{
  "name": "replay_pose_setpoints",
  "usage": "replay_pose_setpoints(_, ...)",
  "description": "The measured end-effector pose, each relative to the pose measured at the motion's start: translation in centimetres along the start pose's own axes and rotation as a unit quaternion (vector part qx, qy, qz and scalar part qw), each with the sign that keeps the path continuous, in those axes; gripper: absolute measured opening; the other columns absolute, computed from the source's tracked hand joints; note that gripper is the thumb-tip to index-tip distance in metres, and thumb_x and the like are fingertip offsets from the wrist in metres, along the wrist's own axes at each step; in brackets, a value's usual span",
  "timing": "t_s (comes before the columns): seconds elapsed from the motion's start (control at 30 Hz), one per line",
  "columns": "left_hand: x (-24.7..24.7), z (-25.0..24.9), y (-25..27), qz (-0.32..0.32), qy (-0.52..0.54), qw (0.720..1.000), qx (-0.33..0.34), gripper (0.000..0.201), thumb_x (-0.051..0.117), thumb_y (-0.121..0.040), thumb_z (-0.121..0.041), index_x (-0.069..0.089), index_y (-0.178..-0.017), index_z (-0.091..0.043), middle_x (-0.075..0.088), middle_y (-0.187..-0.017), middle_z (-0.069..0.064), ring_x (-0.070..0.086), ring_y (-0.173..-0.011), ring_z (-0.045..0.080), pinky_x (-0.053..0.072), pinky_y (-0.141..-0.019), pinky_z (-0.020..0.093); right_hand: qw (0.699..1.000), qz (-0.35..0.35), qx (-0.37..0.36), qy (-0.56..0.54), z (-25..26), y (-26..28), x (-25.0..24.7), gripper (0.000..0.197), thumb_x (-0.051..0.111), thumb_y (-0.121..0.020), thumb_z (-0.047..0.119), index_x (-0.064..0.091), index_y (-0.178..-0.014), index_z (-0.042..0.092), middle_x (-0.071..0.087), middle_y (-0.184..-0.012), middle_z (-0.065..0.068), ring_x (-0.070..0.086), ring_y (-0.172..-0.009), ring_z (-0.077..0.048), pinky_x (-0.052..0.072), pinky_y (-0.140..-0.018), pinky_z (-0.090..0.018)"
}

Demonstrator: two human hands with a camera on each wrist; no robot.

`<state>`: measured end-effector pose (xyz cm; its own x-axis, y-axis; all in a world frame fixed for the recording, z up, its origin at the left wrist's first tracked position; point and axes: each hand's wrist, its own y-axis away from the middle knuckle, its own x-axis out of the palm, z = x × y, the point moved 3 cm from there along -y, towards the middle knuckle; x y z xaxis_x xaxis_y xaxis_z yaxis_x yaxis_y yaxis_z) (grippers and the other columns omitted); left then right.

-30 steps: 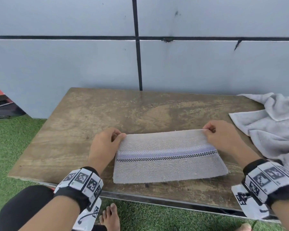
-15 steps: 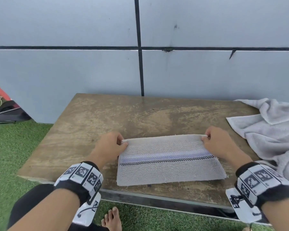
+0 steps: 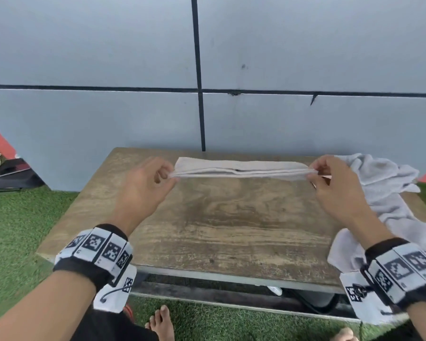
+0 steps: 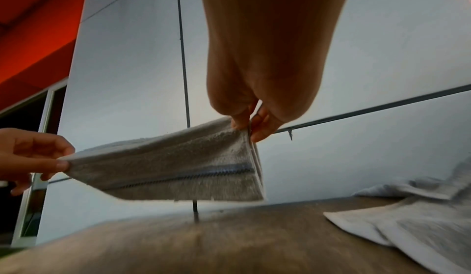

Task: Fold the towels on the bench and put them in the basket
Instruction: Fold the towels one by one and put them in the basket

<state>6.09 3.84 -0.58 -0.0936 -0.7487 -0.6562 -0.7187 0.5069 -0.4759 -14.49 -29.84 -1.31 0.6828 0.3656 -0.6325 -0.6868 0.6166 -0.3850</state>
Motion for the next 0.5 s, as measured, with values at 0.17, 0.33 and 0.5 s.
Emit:
replay_pose_setpoints(0.17, 2.9, 2.8, 5.8, 0.209, -0.047, 0.970, -0.116, 0.024, 0.078, -0.083, -0.025, 0.057, -0.088, -0.035, 0.060, -0.091, -0.015, 0.062, -0.078, 0.013, 0.049, -0.061, 0.024, 0.970, 0.218, 0.059, 0.085, -5.1, 5.3, 2.3, 0.027, 0.066, -0.086, -0.003, 0.059, -0.091, 0.023, 0.064, -0.097, -0.005, 0.061, -0.092, -0.025, 0.042, -0.076, -0.031)
replay_pose_setpoints(0.33, 4.8, 4.1, 8.2, 0.238, -0.082, 0.953, -0.170, 0.020, 0.067, -0.091, -0.046, 0.060, -0.100, -0.029, 0.064, -0.095, -0.013, 0.061, -0.084, 0.005, 0.054, -0.071, 0.027, 0.965, 0.173, 0.166, 0.105, -5.9, 7.5, 2.9, 0.011, 0.057, -0.089, 0.010, 0.058, -0.094, 0.019, 0.064, -0.088, 0.000, 0.059, -0.084, -0.021, 0.041, -0.067, -0.032)
replay_pose_setpoints(0.5, 6.2, 3.5, 8.1, 0.238, -0.159, 0.933, -0.219, 0.039, 0.059, -0.091, -0.058, 0.058, -0.079, -0.021, 0.062, -0.069, -0.007, 0.057, -0.058, 0.009, 0.045, -0.055, 0.025, 0.946, 0.200, 0.191, 0.170, -5.0, 7.5, 3.9, 0.041, 0.054, -0.099, 0.036, 0.048, -0.065, 0.013, 0.053, -0.057, -0.001, 0.050, -0.054, -0.016, 0.033, -0.052, -0.028)
